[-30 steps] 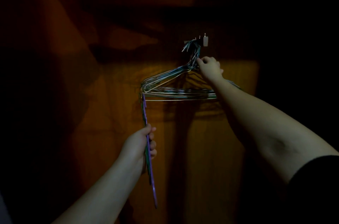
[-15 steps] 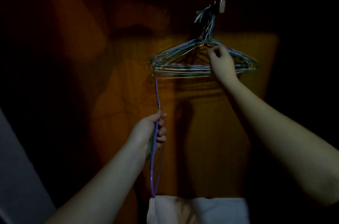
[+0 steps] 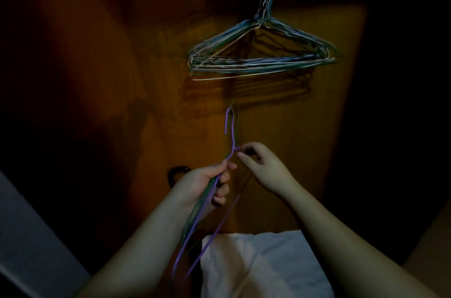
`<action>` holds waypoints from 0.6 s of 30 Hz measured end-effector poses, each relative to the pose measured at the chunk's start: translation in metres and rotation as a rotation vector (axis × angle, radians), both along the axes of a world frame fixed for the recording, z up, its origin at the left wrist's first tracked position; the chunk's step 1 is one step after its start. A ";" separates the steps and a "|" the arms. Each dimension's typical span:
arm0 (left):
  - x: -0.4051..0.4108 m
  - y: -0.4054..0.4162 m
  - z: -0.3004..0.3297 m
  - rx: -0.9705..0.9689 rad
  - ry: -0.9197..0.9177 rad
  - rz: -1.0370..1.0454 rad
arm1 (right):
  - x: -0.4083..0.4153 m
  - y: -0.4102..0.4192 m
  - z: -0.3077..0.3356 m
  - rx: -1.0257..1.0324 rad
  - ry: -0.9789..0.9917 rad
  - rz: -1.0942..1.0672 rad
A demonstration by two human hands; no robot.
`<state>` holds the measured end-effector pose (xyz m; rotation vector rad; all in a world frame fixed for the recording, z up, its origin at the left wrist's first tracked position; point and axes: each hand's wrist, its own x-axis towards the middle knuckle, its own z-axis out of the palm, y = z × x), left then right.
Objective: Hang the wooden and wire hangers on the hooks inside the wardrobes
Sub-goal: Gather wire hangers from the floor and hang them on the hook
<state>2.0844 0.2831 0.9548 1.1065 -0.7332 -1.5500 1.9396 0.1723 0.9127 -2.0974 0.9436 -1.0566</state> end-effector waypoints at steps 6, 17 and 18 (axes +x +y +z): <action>-0.003 0.003 -0.007 -0.003 -0.044 -0.081 | -0.010 0.000 -0.002 -0.150 0.008 -0.072; -0.013 -0.003 -0.008 -0.082 -0.156 -0.057 | -0.015 -0.003 0.016 -0.234 0.159 -0.064; -0.014 -0.003 -0.009 -0.097 -0.174 -0.040 | -0.014 -0.004 0.017 -0.232 0.155 -0.066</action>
